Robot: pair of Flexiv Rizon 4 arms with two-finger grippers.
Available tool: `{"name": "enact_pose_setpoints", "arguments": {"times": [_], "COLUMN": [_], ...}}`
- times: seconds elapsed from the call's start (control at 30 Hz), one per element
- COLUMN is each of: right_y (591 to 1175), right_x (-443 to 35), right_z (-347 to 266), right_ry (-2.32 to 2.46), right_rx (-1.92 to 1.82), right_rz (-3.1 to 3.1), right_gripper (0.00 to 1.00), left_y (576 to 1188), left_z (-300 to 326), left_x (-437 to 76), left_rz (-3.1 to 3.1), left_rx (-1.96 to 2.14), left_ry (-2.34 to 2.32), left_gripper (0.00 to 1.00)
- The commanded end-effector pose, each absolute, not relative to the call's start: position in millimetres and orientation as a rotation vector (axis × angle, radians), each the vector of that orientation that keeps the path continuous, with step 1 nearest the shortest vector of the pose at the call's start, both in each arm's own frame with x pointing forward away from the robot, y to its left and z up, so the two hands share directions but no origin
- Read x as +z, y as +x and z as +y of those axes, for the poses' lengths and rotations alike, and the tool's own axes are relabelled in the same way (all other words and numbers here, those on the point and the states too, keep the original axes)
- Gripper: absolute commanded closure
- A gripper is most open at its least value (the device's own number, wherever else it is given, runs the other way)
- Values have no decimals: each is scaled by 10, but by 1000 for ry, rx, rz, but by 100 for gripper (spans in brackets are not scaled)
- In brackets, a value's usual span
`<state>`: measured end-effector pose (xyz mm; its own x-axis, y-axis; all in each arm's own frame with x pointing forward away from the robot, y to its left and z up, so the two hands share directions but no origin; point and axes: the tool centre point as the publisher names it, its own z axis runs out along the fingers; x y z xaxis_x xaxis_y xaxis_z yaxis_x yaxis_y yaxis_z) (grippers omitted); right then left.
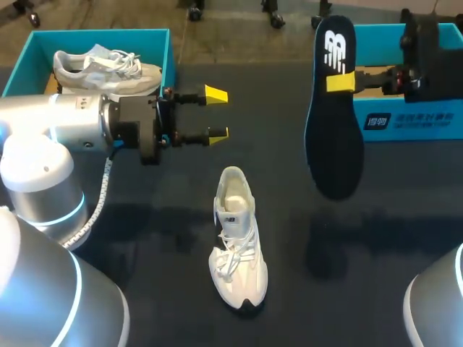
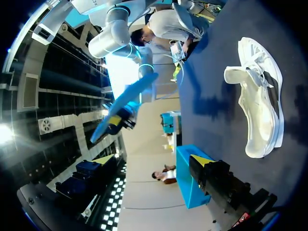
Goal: Take the shoe out of the shoebox, open the shoe tongue, remove and reinsert the insole, then place the shoe into the shoebox
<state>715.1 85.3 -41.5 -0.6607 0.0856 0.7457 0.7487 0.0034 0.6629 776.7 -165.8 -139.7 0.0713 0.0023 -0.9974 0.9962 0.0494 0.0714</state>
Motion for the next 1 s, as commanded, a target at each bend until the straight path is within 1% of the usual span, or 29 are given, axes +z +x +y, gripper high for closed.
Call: {"name": "enact_pose_setpoints", "arguments": {"times": [0.03, 0.63, 0.73, 1.0], "right_y": [7373, 7373, 7633, 8103], "right_x": [-576, -576, -685, -976], "right_z": [924, 924, 1043, 1294], "right_ry": [-814, -814, -881, -971], "right_rx": [-1707, -1707, -1670, -1585], "right_rz": [-1754, -1754, -1689, -1579], "right_gripper": [100, 100, 100, 100], "left_y": [7770, 7770, 7770, 7770], "left_z": [-1671, -1671, -1671, -1671], "left_x": [-1407, -1407, -1407, -1407], "left_rz": [1179, 1179, 1179, 1179], "left_rx": [-1119, -1119, -1119, -1119], "left_ry": [1205, 1205, 1205, 1205], "left_gripper": [0, 0, 0, 0]}}
